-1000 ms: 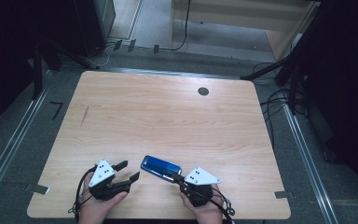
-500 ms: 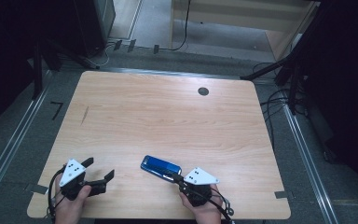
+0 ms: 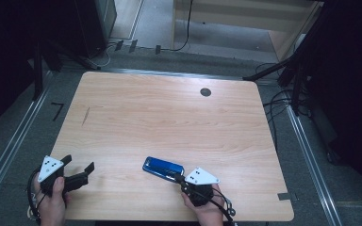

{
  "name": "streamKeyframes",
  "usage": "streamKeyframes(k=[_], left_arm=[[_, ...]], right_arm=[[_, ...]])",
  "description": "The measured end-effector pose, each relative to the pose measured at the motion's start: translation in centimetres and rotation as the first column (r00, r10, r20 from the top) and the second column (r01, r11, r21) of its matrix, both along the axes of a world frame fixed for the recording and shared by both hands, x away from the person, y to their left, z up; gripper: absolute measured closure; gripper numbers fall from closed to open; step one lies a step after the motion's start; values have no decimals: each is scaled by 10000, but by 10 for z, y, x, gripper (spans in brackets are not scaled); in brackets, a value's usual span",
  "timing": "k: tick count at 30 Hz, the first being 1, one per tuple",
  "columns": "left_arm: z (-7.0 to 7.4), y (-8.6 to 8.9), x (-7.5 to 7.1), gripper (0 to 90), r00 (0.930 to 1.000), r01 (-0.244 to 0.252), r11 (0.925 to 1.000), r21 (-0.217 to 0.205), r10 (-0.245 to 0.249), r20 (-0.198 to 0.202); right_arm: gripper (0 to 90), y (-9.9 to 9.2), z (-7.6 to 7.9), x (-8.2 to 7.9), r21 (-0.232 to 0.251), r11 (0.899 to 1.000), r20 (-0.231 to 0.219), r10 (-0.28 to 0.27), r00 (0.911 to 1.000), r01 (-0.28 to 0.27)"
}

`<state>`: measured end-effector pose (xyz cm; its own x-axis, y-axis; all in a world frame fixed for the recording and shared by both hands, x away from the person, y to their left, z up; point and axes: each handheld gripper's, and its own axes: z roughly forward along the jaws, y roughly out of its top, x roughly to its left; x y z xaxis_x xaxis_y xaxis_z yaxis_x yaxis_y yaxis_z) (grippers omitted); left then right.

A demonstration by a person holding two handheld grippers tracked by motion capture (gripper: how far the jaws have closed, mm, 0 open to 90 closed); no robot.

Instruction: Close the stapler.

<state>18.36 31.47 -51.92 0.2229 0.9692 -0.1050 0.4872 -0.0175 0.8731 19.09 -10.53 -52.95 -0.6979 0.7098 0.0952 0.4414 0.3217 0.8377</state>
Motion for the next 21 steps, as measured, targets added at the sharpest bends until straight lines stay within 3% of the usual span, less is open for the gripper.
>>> streamKeyframes(k=[5, 11, 21], left_arm=[[-1, 5, 1, 134, 9997, -239, 9997, -88, 238, -57], [-4, 0, 4, 134, 9999, -65, 9999, 138, 68, -151], [-4, 2, 4, 136, 9997, -156, 9999, 29, 156, -213]], right_arm=[[900, -3, 0, 5, 8, 9999, 57, -140, 9999, 140], [900, -7, -1, 11, 95, 9993, 35, -359, 9993, 358], [900, -17, 1, 24, 378, 9972, 34, -643, 9979, 641]])
